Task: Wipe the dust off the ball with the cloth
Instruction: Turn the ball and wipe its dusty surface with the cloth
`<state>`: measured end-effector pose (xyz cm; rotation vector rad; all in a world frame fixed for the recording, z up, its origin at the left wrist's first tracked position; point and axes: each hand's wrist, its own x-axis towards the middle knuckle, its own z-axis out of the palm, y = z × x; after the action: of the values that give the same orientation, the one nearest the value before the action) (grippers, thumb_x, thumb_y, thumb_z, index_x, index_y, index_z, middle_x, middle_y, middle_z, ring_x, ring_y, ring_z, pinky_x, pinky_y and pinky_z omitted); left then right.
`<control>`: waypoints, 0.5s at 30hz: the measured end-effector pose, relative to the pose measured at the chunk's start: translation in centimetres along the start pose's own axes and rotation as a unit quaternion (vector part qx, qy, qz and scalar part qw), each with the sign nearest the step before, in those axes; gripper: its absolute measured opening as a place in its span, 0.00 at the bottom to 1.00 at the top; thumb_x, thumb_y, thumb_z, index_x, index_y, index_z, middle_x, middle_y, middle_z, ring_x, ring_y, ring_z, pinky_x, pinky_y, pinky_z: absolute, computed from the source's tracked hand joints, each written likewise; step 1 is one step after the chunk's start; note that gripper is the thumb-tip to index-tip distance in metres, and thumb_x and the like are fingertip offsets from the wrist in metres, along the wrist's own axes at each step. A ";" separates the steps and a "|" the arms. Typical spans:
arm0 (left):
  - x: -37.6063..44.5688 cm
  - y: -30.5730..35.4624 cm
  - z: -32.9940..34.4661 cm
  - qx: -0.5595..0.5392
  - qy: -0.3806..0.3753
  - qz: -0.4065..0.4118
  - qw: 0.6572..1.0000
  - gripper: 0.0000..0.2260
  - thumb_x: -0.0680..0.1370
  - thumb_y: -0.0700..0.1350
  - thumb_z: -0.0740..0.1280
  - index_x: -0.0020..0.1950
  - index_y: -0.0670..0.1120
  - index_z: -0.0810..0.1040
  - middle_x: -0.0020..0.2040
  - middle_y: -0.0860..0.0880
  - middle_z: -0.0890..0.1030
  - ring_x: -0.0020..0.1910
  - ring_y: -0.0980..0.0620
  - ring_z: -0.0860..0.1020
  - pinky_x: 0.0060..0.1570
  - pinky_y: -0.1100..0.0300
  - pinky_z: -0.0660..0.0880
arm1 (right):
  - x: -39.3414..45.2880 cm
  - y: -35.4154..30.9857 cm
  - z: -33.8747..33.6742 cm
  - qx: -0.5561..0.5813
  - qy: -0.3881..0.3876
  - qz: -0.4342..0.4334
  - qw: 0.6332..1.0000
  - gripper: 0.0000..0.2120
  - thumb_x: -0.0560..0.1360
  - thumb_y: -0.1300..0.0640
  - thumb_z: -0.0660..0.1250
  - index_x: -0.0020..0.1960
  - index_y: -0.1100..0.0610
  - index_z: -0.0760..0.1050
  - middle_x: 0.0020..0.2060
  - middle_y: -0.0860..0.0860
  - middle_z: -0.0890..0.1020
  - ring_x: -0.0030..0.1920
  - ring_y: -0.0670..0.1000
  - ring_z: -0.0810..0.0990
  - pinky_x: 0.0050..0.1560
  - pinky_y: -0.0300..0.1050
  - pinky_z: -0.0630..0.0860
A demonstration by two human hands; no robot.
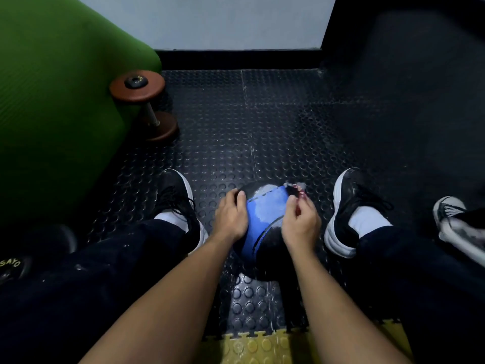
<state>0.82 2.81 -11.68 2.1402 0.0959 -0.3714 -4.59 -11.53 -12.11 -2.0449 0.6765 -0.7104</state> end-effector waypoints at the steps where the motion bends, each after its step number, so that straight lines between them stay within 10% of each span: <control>1: 0.0 0.2 0.1 -0.006 0.005 -0.007 1.000 0.22 0.85 0.57 0.52 0.75 0.50 0.68 0.74 0.43 0.71 0.74 0.44 0.67 0.74 0.47 0.61 | 0.0 -0.3 0.0 -0.004 -0.017 -0.034 0.999 0.24 0.77 0.46 0.57 0.60 0.60 0.81 0.59 0.56 0.83 0.60 0.58 0.80 0.63 0.45 0.72; 5: -0.2 1.0 -0.2 -0.008 0.014 -0.015 1.000 0.20 0.85 0.55 0.53 0.71 0.47 0.70 0.72 0.42 0.74 0.71 0.42 0.70 0.69 0.50 0.65 | -2.8 1.1 -0.4 -0.014 -0.037 -0.145 0.989 0.21 0.79 0.50 0.58 0.64 0.60 0.78 0.66 0.57 0.78 0.68 0.59 0.74 0.71 0.54 0.67; 10: -0.5 1.7 -1.3 0.104 0.014 -0.018 0.994 0.15 0.81 0.52 0.55 0.61 0.45 0.71 0.61 0.38 0.79 0.52 0.41 0.74 0.52 0.51 0.68 | -0.7 1.6 -0.4 0.023 0.010 -0.010 1.000 0.23 0.78 0.47 0.57 0.58 0.62 0.81 0.56 0.58 0.83 0.56 0.58 0.81 0.59 0.39 0.71; 15: 0.6 1.5 -2.0 0.210 0.020 -0.020 0.977 0.28 0.81 0.64 0.52 0.72 0.47 0.67 0.70 0.39 0.75 0.68 0.37 0.73 0.68 0.42 0.68 | 1.6 1.3 -1.6 0.020 -0.091 -0.099 0.991 0.18 0.78 0.51 0.60 0.59 0.59 0.82 0.56 0.51 0.84 0.55 0.46 0.80 0.58 0.31 0.71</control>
<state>2.18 3.53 -9.62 2.5674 0.0901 -0.3997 -4.84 -14.15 -12.06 -2.1285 0.3551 -0.6325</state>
